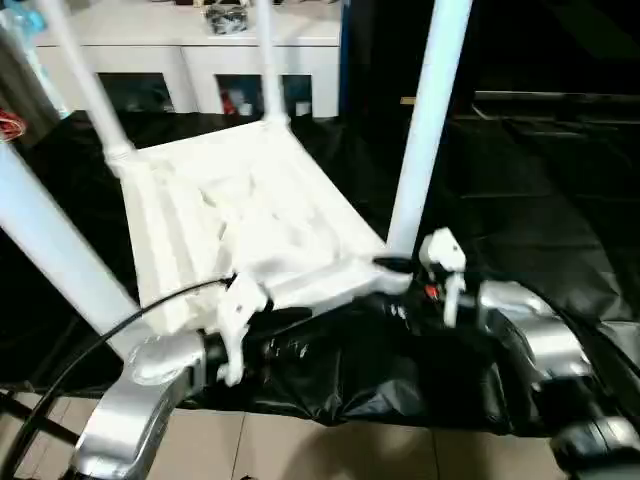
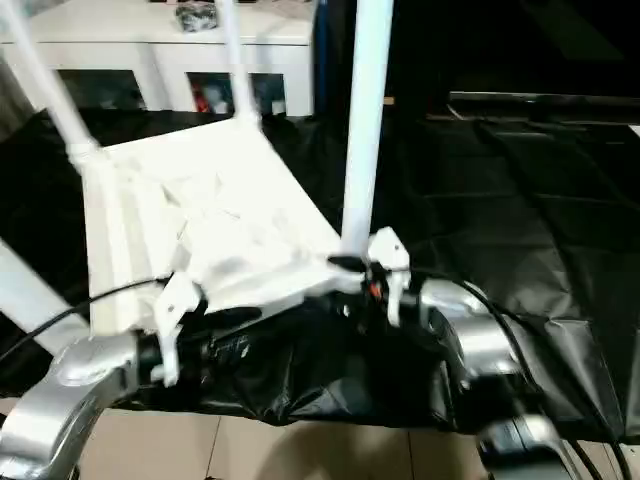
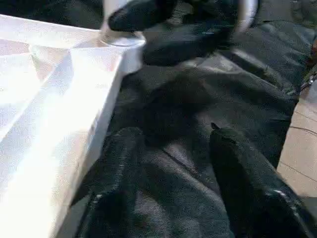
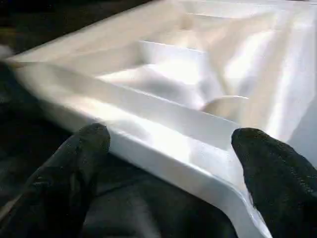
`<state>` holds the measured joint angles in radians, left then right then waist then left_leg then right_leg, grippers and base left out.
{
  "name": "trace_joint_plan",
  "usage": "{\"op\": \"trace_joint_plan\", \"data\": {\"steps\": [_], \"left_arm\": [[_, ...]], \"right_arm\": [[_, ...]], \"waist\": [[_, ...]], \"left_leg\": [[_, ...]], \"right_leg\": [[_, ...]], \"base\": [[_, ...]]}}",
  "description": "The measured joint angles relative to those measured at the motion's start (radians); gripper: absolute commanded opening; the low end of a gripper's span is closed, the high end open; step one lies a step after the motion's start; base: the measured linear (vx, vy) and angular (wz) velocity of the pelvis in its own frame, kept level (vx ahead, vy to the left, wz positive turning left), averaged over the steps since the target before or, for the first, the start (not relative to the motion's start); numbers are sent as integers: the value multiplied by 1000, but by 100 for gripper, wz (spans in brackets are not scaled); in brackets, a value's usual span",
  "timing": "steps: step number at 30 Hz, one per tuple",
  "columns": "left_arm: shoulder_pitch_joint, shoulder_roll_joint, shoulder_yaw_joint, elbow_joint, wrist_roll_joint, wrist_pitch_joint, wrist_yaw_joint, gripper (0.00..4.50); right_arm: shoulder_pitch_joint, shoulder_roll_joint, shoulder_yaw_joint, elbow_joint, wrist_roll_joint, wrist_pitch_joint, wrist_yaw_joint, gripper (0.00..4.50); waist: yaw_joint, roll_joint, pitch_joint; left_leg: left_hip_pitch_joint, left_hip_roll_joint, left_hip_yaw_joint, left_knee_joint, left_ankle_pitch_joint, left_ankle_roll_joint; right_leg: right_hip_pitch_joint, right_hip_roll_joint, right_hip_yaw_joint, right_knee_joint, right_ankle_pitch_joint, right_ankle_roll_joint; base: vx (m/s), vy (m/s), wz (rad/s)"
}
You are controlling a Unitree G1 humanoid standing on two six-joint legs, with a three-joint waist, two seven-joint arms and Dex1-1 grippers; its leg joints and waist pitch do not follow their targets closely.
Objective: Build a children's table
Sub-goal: Rotate leg to tighten, then rotate table base
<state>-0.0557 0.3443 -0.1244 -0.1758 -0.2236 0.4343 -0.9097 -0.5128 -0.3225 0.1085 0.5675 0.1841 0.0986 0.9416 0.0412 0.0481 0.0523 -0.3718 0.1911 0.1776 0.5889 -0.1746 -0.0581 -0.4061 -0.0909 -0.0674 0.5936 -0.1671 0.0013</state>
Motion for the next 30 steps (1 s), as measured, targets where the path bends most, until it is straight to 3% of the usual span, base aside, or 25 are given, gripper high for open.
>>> {"op": "trace_joint_plan", "data": {"steps": [7, 14, 19, 21, 26, 28, 29, 30], "left_arm": [[16, 15, -30, 5, 2, -8, -8, 326], [-7, 19, -51, 162, 26, -94, -21, 389], [-85, -1, -69, 424, 110, -286, 69, 435], [-177, -18, -85, 585, 146, -394, 118, 444], [-298, -44, -79, 839, 159, -540, 160, 447], [-317, -52, -59, 905, 159, -582, 164, 447], [-332, -63, -37, 962, 153, -617, 159, 447], [-338, -67, -20, 1000, 148, -639, 154, 447]], "right_arm": [[-127, 49, -30, 197, -56, -41, -253, 446], [-182, 84, -43, 302, -78, -87, -339, 446], [-198, 101, -44, 341, -82, -111, -363, 446], [-198, 95, -47, 346, -83, -114, -368, 446], [-198, 87, -60, 350, -96, -135, -368, 446], [-198, 87, -60, 350, -96, -139, -368, 446], [-198, 87, -61, 350, -96, -146, -368, 446], [-198, 90, -60, 350, -96, -149, -368, 446]], "waist": [[0, 0, 0], [-1, 0, 0], [-2, -3, -1], [2, -3, -2], [-7, -3, -3], [-13, -2, -3], [-18, 1, -1], [-33, 9, 3]], "left_leg": [[0, 0, 0, 0, 0, 0], [0, 0, 0, 0, 0, 0], [1, 0, -1, 0, 0, 0], [4, -1, 0, 0, 0, 0], [8, -2, -1, 0, 0, 0], [9, -2, -3, 0, 0, 0], [9, -1, -9, 0, 0, 0], [10, 3, -17, -1, -1, 0]], "right_leg": [[0, 0, 0, 1, 0, 0], [1, 0, 0, 2, 3, -5], [2, 0, 0, 2, 1, -1], [5, 0, 1, 2, 1, -1], [8, -1, 0, 0, 0, 0], [8, -1, -4, -5, 0, 1], [8, -1, -14, -15, -1, 1], [14, -3, -43, -37, -1, 1]], "base": [[0, 0, 0], [0, 0, 0], [0, 0, 0], [0, 0, 0], [-35, 1, -1], [-84, 3, -8], [-113, 15, -14], [-104, 25, -20]]}}
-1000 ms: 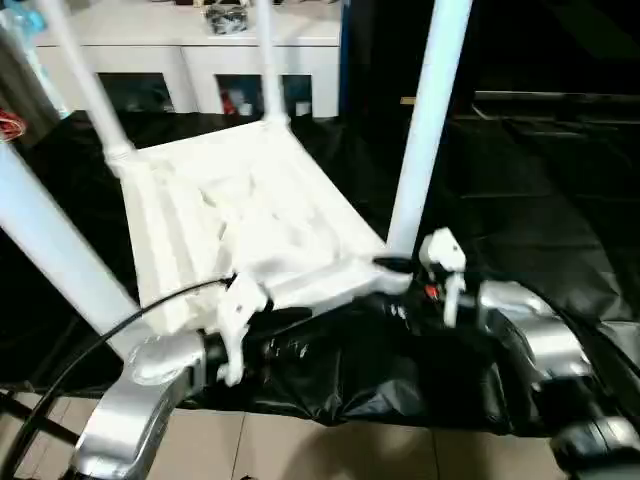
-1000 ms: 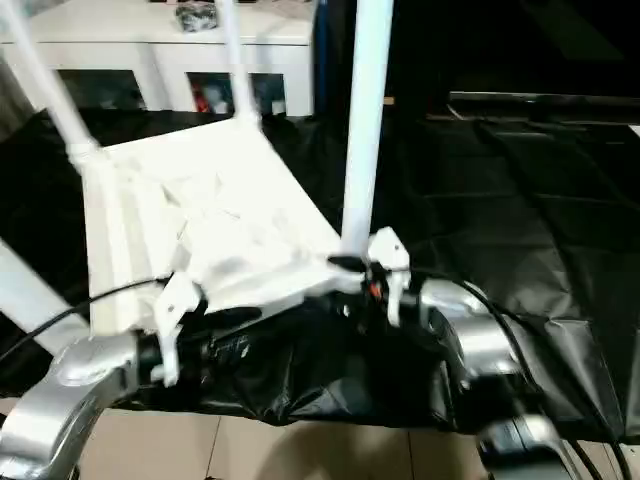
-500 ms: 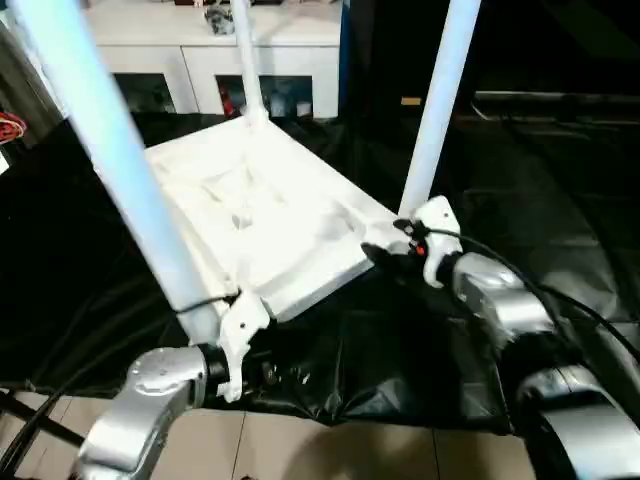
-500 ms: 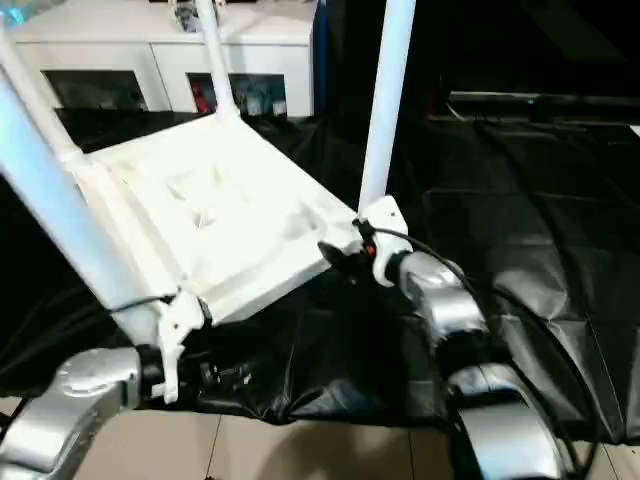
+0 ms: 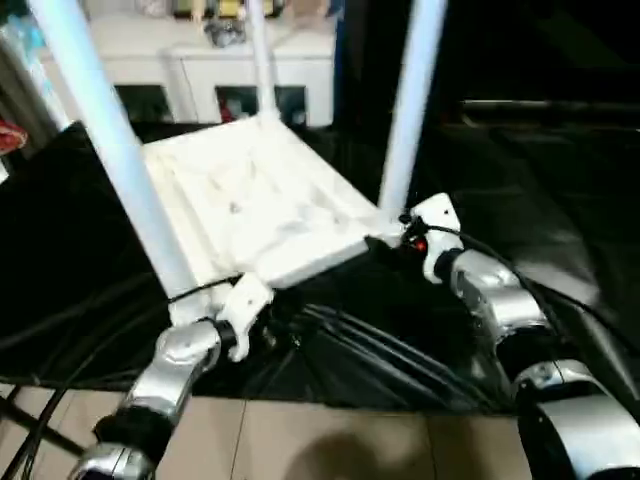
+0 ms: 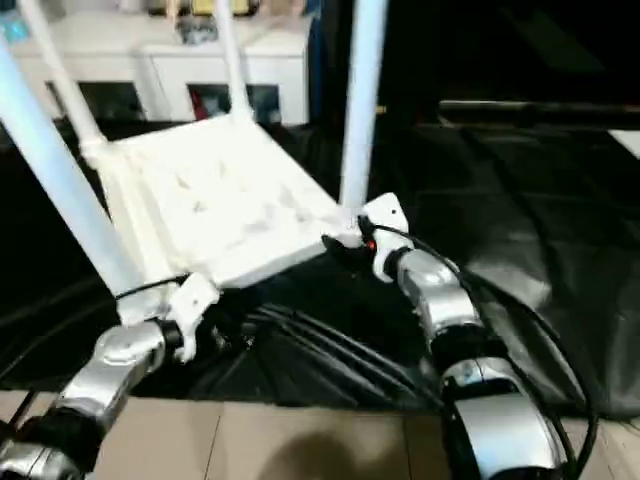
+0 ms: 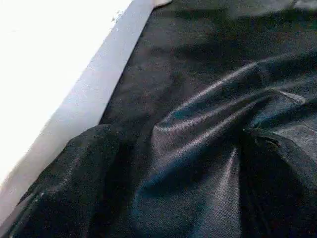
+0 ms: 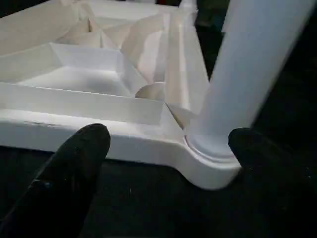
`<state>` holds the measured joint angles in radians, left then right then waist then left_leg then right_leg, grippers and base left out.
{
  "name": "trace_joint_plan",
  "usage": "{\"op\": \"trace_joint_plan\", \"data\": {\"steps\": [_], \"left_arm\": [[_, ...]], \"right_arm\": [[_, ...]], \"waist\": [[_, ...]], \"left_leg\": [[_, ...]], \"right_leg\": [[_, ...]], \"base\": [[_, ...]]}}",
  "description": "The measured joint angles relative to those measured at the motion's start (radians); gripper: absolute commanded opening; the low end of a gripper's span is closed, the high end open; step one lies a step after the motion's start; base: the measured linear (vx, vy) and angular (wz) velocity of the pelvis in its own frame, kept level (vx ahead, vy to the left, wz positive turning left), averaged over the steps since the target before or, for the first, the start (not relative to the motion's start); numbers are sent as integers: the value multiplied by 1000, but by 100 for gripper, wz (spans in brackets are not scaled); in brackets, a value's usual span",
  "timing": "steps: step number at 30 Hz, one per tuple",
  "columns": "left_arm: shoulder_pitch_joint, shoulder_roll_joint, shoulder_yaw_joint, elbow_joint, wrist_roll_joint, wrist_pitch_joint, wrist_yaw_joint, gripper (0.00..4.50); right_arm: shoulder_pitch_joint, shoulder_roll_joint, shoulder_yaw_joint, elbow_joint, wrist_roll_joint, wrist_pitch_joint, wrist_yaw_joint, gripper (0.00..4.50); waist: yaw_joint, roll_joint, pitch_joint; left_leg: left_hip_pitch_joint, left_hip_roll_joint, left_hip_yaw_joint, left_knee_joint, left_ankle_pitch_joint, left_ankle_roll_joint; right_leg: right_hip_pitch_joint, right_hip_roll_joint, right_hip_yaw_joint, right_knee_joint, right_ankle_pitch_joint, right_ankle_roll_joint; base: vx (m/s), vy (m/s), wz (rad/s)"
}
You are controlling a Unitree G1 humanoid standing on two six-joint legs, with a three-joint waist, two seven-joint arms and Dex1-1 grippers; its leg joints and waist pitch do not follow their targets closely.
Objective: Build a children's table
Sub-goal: Rotate table base
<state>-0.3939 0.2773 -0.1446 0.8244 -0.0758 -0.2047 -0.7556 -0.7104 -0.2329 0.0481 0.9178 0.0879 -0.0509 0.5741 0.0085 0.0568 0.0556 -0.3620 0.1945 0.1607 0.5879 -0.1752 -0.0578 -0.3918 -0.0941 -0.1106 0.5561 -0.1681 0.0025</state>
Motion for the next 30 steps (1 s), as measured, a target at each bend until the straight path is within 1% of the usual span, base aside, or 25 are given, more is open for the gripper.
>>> {"op": "trace_joint_plan", "data": {"steps": [1, 2, 3, 4, 5, 6, 7, 8, 9, 10, 11, 12, 13, 15, 16, 17, 18, 19, 20, 21, 22, 24, 25, 27, 30], "left_arm": [[-3, 0, 14, 27, -10, -19, -17, 447], [-9, 3, 29, 53, -19, -35, -35, 447], [-32, 5, 37, 101, -31, -60, -72, 447], [-40, 4, 41, 129, -40, -79, -97, 447], [-38, -3, 51, 146, -51, -101, -112, 447], [-34, -22, 72, 175, -73, -128, -121, 447], [-32, -30, 86, 197, -92, -141, -135, 447], [-42, -35, 101, 217, -108, -146, -146, 447], [-66, -50, 116, 240, -123, -150, -158, 447], [-82, -60, 131, 246, -134, -154, -157, 447], [-91, -68, 148, 260, -143, -166, -155, 447], [-108, -78, 165, 283, -147, -181, -144, 447], [-127, -84, 180, 307, -148, -186, -127, 447], [-140, -85, 192, 314, -153, -201, -121, 447], [-108, -79, 190, 241, -169, -193, -130, 447], [-12, -60, 178, 40, -203, -152, -146, 447], [112, -25, 162, -212, -254, -85, -173, 447], [183, 13, 157, -364, -291, -23, -188, 447], [243, 65, 147, -499, -323, 34, -215, 447], [273, 111, 149, -595, -350, 86, -243, 447], [285, 140, 154, -654, -375, 124, -258, 447], [298, 163, 167, -730, -413, 173, -279, 447], [320, 177, 166, -777, -440, 204, -280, 447], [368, 233, 167, -882, -501, 284, -280, 447], [355, 281, 194, -951, -559, 386, -268, 447]], "right_arm": [[0, 2, 0, 0, 0, 0, 1, 446], [1, 2, 0, -1, 1, -1, 1, 446], [14, -11, -5, -3, 1, -4, 4, 446], [26, -20, -11, -3, 1, -4, 7, 446], [26, -24, -12, -7, 1, -4, 13, 446], [29, -26, -12, -17, 1, -4, 23, 446], [31, -13, -10, -28, 1, -4, 34, 446], [40, -9, -6, -47, 3, -4, 48, 446], [47, -17, -9, -61, 5, -4, 59, 446], [48, -20, -10, -63, 6, -3, 63, 446], [49, -18, -8, -67, 6, -2, 66, 446], [49, -17, -3, -75, 6, -2, 69, 446], [48, -17, -2, -85, 6, -3, 69, 446], [49, -23, -2, -91, 6, -3, 69, 446], [47, -24, -2, -92, 6, -3, 69, 446], [47, -21, -1, -95, 6, -4, 70, 446], [54, -31, -4, -94, 5, -3, 71, 446], [56, -39, -8, -94, 4, -1, 72, 446], [60, -45, -13, -101, 4, -1, 75, 446], [65, -54, -22, -101, 4, -1, 78, 446], [67, -55, -23, -106, 5, 2, 81, 446], [72, -35, -20, -126, 8, 4, 91, 446], [73, -23, -17, -135, 15, 5, 99, 446], [88, -25, -13, -160, 27, 7, 115, 446], [91, -28, -14, -164, 28, 16, 124, 446]], "waist": [[-11, 9, 4], [-10, 20, 12], [4, 16, 14], [27, -7, 6], [46, -47, -1], [73, -39, 0], [89, -28, -5], [98, -22, -10], [102, -11, -17], [104, -18, -14], [104, -23, -12], [105, -22, -13], [108, -22, -13], [105, -22, -13], [103, -22, -12], [94, -23, -12], [86, -26, -12], [80, -27, -12], [74, -28, -12], [75, -26, -11], [77, -24, -11], [80, -20, -11], [79, -20, -11], [79, -20, -11], [81, -19, -10]], "left_leg": [[-1, 8, -13, -3, 0, 0], [-6, 16, -18, -8, 0, -1], [-7, 16, 0, -10, 0, -1], [-4, 13, 24, -12, 0, -1], [0, 6, 47, -3, 2, -2], [-6, 9, 37, 47, -26, -1], [-13, -13, -7, 94, -31, 4], [-6, -30, -36, 94, -31, 4], [10, -32, -37, 31, -20, -25], [7, -21, -24, 23, -16, -26], [1, -11, -13, 17, -15, -28], [-4, 2, -5, 15, -14, -29], [-8, 5, -4, 15, -12, -27], [-9, 11, 6, 15, -11, -28], [-10, 12, 8, 14, -10, -28], [-11, 13, 10, 14, -10, -28], [-12, 13, 10, 15, -10, -28], [-14, 13, 9, 15, -10, -28], [-13, 14, 9, 14, -10, -28], [-14, 14, 10, 13, -10, -28], [-14, 14, 11, 13, -11, -27], [-14, 14, 12, 12, -12, -26], [-14, 14, 13, 12, -12, -25], [-15, 14, 13, 13, -13, -24], [-14, 14, 13, 13, -13, -24]], "right_leg": [[19, 0, -29, -20, 0, 0], [30, 0, -51, -14, -23, -2], [12, -9, -45, 73, -72, -35], [21, -15, -15, 139, -94, -43], [36, -15, 22, 176, -135, -3], [16, -6, 39, 183, -144, -9], [16, -7, 40, 180, -144, -9], [10, -4, 39, 174, -142, -8], [1, 15, 39, 161, -118, -16], [-6, 21, 45, 152, -96, -23], [-8, 26, 45, 142, -86, -31], [-6, 35, 45, 126, -73, -37], [-7, 36, 42, 120, -68, -37], [-5, 36, 42, 111, -62, -34], [-5, 35, 43, 106, -59, -32], [-6, 34, 43, 103, -58, -33], [-6, 34, 42, 101, -58, -32], [-7, 35, 41, 98, -58, -32], [-9, 36, 40, 94, -57, -32], [-9, 36, 41, 92, -57, -32], [-10, 36, 41, 91, -58, -32], [-10, 36, 42, 90, -58, -31], [-11, 36, 42, 90, -59, -31], [-11, 36, 42, 90, -60, -31], [-10, 36, 42, 91, -59, -31]], "base": [[-104, 25, -20], [-156, 30, -19], [-147, -27, -2], [-147, -27, -2], [-6, -145, 8], [63, -121, -23], [63, -121, -23], [44, -57, -20], [-44, -68, 29], [-44, -68, 29], [-77, -51, 34], [0, 0, 0], [0, 0, 0], [0, 0, 0], [0, 0, 0], [0, 0, 0], [31, 44, -19], [31, 44, -19], [60, 25, -11], [63, 10, 0], [63, 10, 0], [0, 0, 0], [0, 0, 0], [0, 0, 0], [0, 0, 0]]}}
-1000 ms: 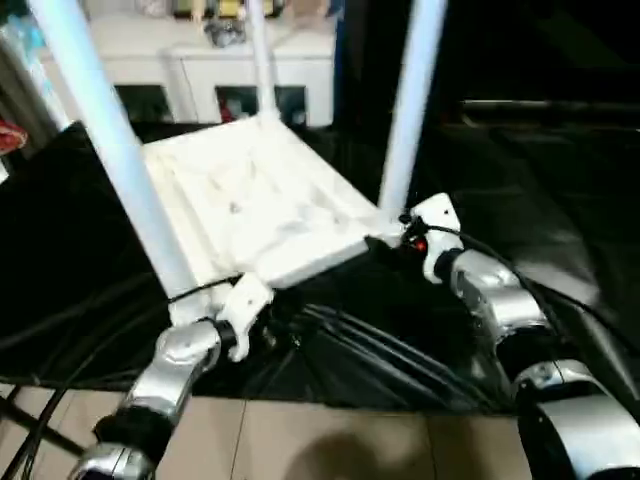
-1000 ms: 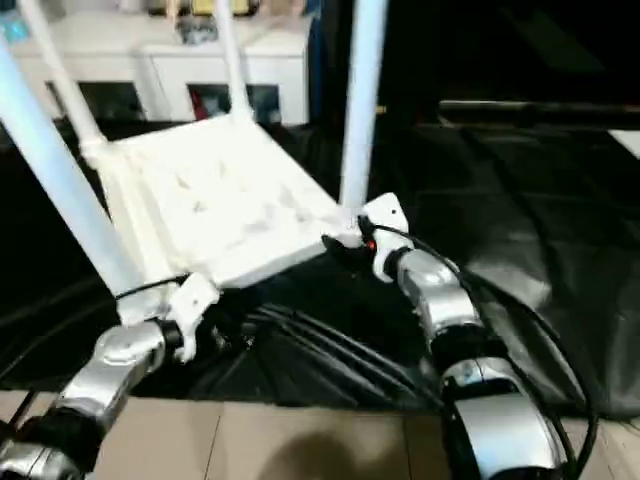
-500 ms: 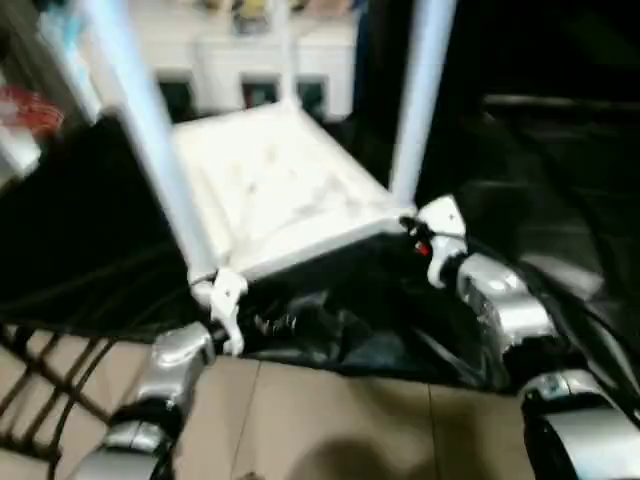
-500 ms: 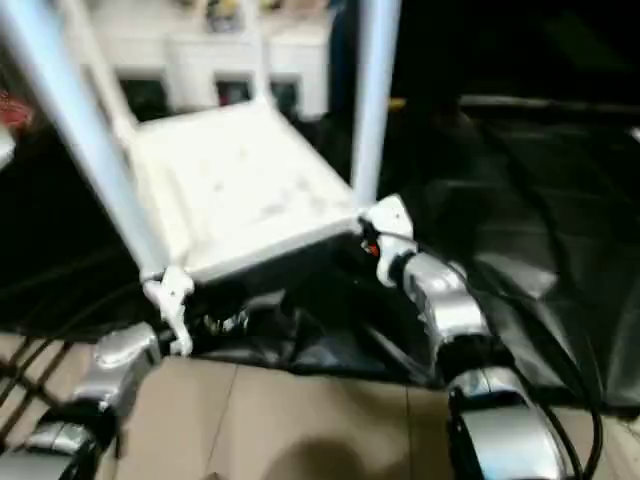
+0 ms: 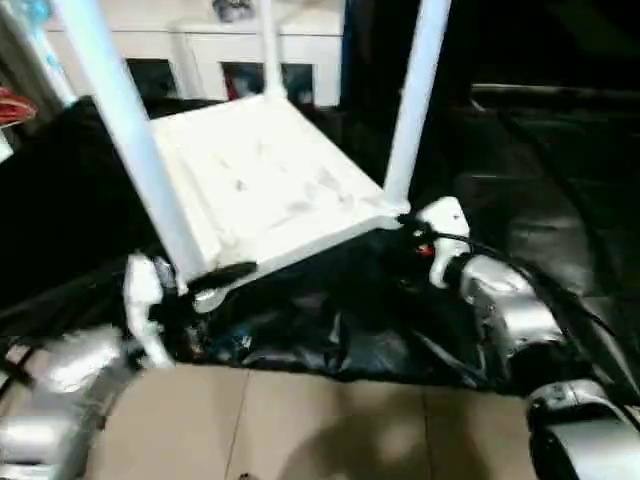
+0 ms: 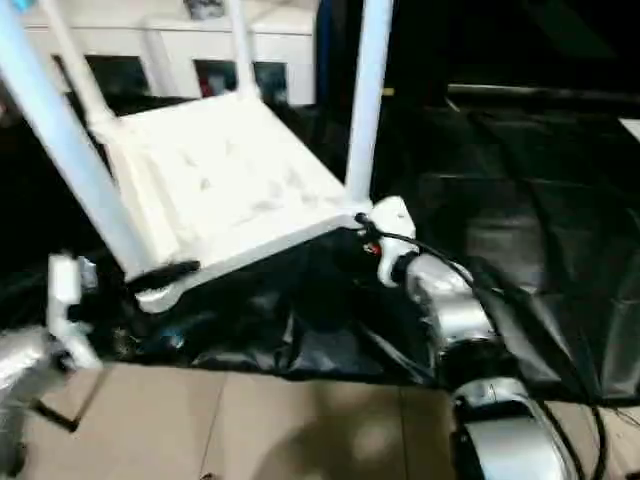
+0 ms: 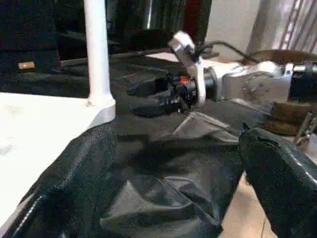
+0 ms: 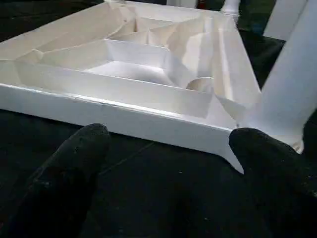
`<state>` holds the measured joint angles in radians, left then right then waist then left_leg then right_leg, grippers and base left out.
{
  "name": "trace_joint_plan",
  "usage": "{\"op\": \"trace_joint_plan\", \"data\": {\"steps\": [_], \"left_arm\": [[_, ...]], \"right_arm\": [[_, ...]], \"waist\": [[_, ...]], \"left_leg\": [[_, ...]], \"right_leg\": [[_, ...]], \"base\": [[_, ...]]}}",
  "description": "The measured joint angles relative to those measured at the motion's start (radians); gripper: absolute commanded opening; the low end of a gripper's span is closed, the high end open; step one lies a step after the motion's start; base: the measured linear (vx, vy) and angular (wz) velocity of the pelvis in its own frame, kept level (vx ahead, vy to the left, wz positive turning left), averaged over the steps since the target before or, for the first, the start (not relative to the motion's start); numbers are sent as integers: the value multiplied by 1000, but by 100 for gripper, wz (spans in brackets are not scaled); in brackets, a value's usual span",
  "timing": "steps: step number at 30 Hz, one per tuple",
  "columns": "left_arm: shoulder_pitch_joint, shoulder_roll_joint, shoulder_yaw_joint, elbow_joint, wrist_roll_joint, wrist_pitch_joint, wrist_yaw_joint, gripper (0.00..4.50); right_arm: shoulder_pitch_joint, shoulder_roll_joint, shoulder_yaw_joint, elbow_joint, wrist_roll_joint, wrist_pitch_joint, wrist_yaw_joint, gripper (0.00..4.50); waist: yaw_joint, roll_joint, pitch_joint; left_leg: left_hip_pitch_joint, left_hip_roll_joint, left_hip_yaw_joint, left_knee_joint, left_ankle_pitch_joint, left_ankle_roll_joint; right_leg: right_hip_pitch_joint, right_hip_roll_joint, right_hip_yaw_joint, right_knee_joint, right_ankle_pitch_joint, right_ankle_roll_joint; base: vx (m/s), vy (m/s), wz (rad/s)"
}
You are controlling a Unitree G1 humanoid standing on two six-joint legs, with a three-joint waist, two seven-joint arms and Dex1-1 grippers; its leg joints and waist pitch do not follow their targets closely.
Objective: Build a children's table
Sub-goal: Rotate table base
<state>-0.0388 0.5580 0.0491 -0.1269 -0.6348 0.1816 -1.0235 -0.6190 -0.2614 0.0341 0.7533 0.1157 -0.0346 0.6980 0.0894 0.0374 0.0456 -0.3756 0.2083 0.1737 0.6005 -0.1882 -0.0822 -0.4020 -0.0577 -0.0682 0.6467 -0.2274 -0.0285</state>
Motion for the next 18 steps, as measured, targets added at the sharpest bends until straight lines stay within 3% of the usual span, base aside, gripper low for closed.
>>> {"op": "trace_joint_plan", "data": {"steps": [4, 7, 9, 14, 18], "left_arm": [[-12, 43, 5, -7, -16, 86, -27, 447], [108, 133, 52, -36, -24, 118, -54, 447], [226, 203, 158, -55, -30, 119, -66, 447], [443, 277, 497, -94, -45, 162, -181, 447], [553, 289, 681, -99, -65, 176, -259, 447]], "right_arm": [[13, 2, 3, -23, 0, 5, 25, 446], [27, -2, 9, -35, 0, 10, 34, 446], [32, -14, 8, -34, 0, 14, 33, 446], [33, -1, 10, -37, -3, 23, 28, 446], [40, 3, 12, -44, -5, 26, 24, 446]], "waist": [[-5, 0, 0], [-29, -1, 1], [-42, -3, 2], [-50, -3, 2], [-40, -2, 4]], "left_leg": [[4, -1, 1, 0, 0, 0], [4, -1, -1, -1, 0, 0], [2, -1, -1, -2, 0, 0], [3, 0, 0, -3, -1, 0], [5, -1, 0, -3, -1, 0]], "right_leg": [[3, 0, 2, 0, 1, 1], [2, 1, 3, 0, 0, 2], [0, 2, 2, -1, 0, 3], [0, 2, 3, -2, -1, 2], [2, 2, 4, -2, -2, 3]], "base": [[0, 0, 0], [0, 0, 0], [0, 0, 0], [0, 0, 0], [0, 0, 0]]}}
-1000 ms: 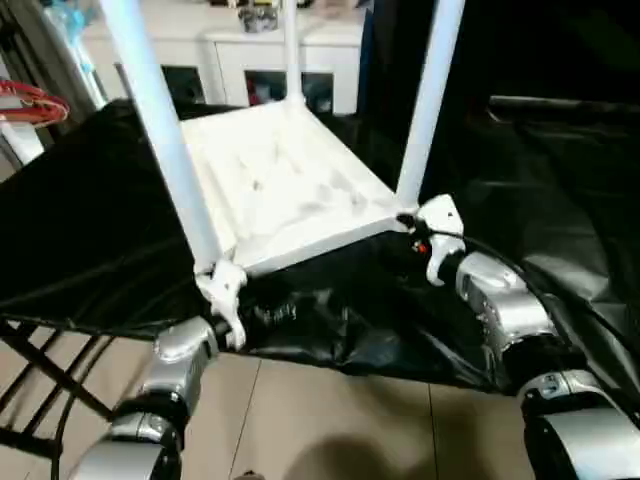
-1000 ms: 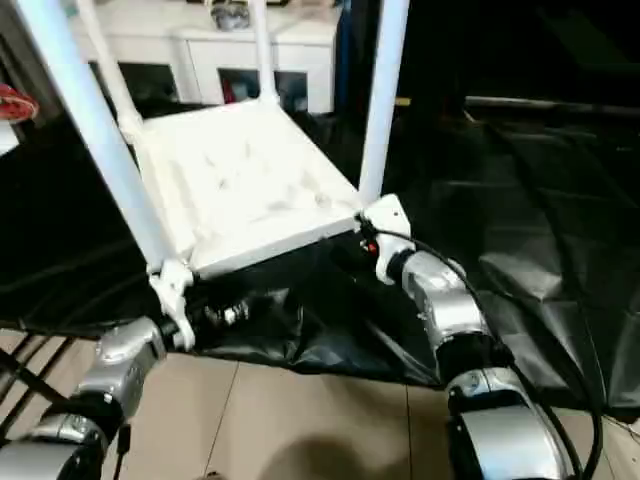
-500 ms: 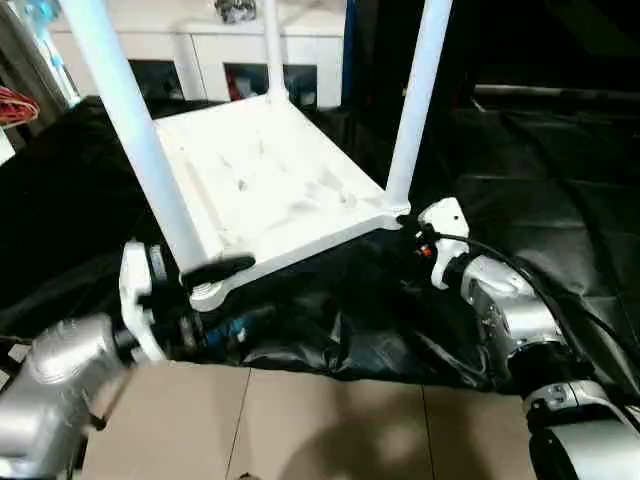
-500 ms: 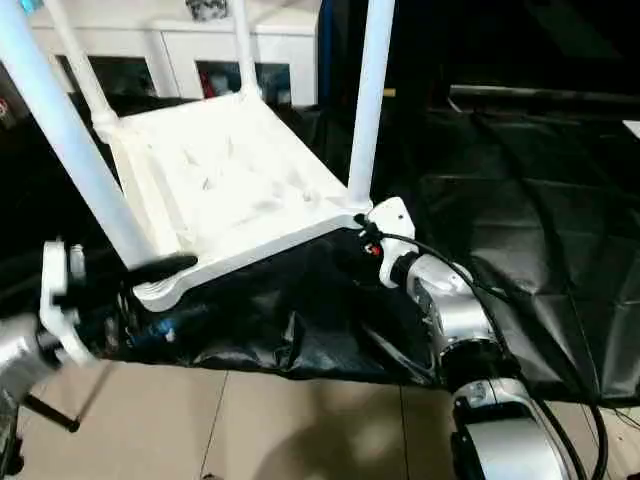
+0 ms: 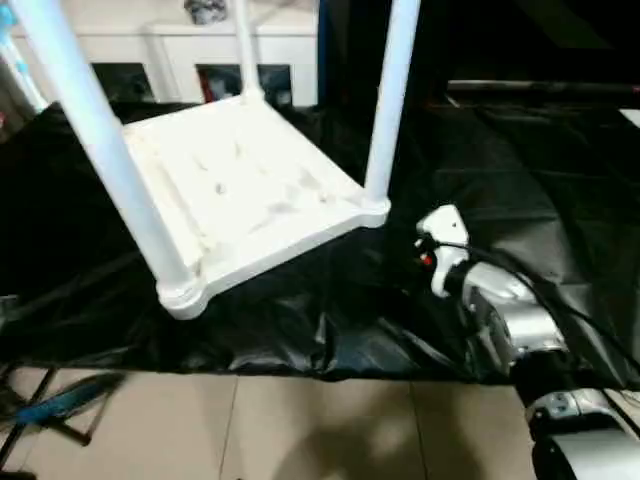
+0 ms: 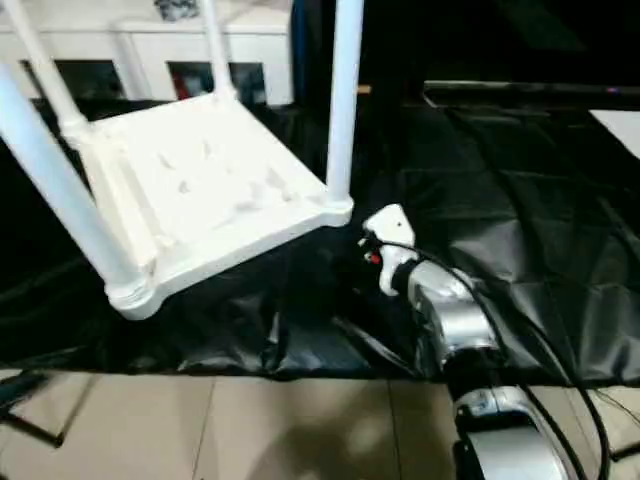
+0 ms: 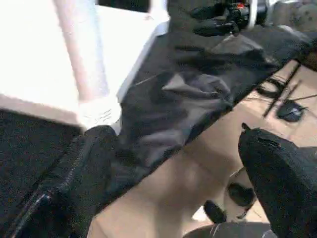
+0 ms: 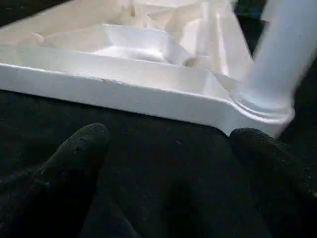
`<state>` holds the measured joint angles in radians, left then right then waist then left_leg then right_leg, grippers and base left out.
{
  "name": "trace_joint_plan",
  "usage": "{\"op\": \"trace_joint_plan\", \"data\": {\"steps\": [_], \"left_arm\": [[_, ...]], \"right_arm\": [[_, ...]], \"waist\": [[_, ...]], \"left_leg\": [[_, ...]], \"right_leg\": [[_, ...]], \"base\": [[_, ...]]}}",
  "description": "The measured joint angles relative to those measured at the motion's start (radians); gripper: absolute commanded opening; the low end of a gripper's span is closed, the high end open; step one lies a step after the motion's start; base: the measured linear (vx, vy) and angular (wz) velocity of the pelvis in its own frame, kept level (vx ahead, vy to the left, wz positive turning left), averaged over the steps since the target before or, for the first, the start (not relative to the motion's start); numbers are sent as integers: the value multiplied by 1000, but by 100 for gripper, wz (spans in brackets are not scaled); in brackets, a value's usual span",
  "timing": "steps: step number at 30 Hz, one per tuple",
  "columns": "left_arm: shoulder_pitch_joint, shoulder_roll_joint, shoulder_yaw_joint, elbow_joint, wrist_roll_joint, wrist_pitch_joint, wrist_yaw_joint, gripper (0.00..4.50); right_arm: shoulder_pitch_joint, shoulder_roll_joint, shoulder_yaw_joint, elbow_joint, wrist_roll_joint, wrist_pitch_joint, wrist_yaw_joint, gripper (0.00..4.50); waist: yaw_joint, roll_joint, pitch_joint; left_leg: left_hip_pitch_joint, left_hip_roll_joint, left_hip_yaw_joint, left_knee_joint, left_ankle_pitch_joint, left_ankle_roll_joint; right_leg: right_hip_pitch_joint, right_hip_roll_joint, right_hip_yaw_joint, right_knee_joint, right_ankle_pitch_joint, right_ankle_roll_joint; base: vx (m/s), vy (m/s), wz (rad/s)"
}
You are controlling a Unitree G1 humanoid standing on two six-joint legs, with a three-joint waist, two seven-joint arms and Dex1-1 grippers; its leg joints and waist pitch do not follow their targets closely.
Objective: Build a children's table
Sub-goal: Rotate table base
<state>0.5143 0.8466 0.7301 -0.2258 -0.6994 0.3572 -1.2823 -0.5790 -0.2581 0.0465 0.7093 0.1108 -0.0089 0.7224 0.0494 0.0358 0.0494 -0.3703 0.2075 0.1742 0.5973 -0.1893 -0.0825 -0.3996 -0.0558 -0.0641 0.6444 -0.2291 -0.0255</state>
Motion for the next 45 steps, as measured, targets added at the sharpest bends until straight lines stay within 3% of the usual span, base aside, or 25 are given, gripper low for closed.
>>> {"op": "trace_joint_plan", "data": {"steps": [3, 4, 5, 6, 7, 9, 12, 15, 18, 24, 29, 36, 45], "left_arm": [[65, -28, 110, -15, -10, -43, 35, 447], [6, -41, 87, -20, 2, -39, 95, 447], [-167, -89, -12, -2, 55, -32, 194, 447], [-417, -192, -186, 43, 137, -19, 330, 447], [-512, -229, -314, 58, 186, -8, 393, 447], [-682, -370, -531, 140, 305, 5, 487, 447], [-726, -406, -557, 217, 371, -27, 505, 447], [-744, -449, -561, 309, 411, -43, 513, 447], [-768, -456, -601, 322, 410, -46, 548, 447], [-771, -476, -604, 309, 419, -72, 614, 447], [-771, -501, -593, 311, 416, -92, 595, 447], [-769, -518, -647, 312, 411, -95, 598, 447], [-774, -533, -666, 357, 423, -97, 612, 447]], "right_arm": [[7, -1, 0, -3, 0, 0, -9, 446], [16, -4, -6, -2, -1, 2, -19, 446], [26, -14, -16, 4, -3, 5, -31, 446], [25, -9, -25, 14, -7, 11, -52, 446], [14, 17, -15, 5, -8, 9, -60, 446], [-5, 68, 11, -2, -9, 6, -73, 446], [8, 54, 9, -4, -13, 4, -96, 446], [33, 52, 0, -9, -22, 7, -107, 446], [43, 58, 3, -27, -24, 10, -105, 446], [68, 51, 3, -98, 1, 22, -63, 446], [68, 66, 7, -73, -9, 26, -87, 446], [42, 83, -11, -52, -12, 29, -147, 446], [57, 79, -9, -67, -8, 29, -146, 446]], "waist": [[8, -1, 0], [20, 1, 1], [47, 13, 3], [65, 15, 6], [63, 5, 11], [61, 4, 18], [43, 2, 16], [23, 1, 16], [9, 1, 16], [10, 10, 10], [14, 7, 9], [16, 7, 9], [16, 7, 9]], "left_leg": [[2, 0, 0, 0, 0, 0], [3, 0, -1, 0, 0, 0], [7, -1, -1, -1, 0, 0], [14, 0, 16, -6, -1, 1], [22, 3, 34, -12, -1, 2], [20, 3, 32, -15, -1, 2], [12, -2, 17, -4, 17, 6], [8, -2, 17, -2, 16, 7], [-1, -2, 15, -2, 17, 7], [-16, -1, 6, -1, 18, 12], [-16, -1, 5, 2, 18, 11], [-16, -2, 6, 2, 18, 10], [-16, -2, 6, 3, 18, 10]], "right_leg": [[2, 0, 0, 0, 0, 0], [5, 0, 0, -1, 0, 0], [9, 0, 0, -4, -1, 2], [14, -1, 14, 1, -6, 11], [16, 0, 28, 8, -8, 14], [16, -1, 28, 1, -8, 14], [18, -3, 22, 1, 9, 18], [15, -3, 23, -3, 11, 18], [7, -2, 22, -3, 16, 13], [-3, 1, 17, -4, 14, 10], [-3, 0, 17, -4, 14, 10], [-2, -1, 18, -3, 16, 11], [-3, -1, 18, -3, 16, 12]], "base": [[0, 0, 0], [0, 0, 0], [-49, -6, 29], [-132, -29, 58], [-132, -29, 58], [-61, -10, 16], [1, 18, -7], [0, 0, 0], [0, 0, 0], [0, 0, 0], [0, 0, 0], [0, 0, 0], [0, 0, 0]]}}
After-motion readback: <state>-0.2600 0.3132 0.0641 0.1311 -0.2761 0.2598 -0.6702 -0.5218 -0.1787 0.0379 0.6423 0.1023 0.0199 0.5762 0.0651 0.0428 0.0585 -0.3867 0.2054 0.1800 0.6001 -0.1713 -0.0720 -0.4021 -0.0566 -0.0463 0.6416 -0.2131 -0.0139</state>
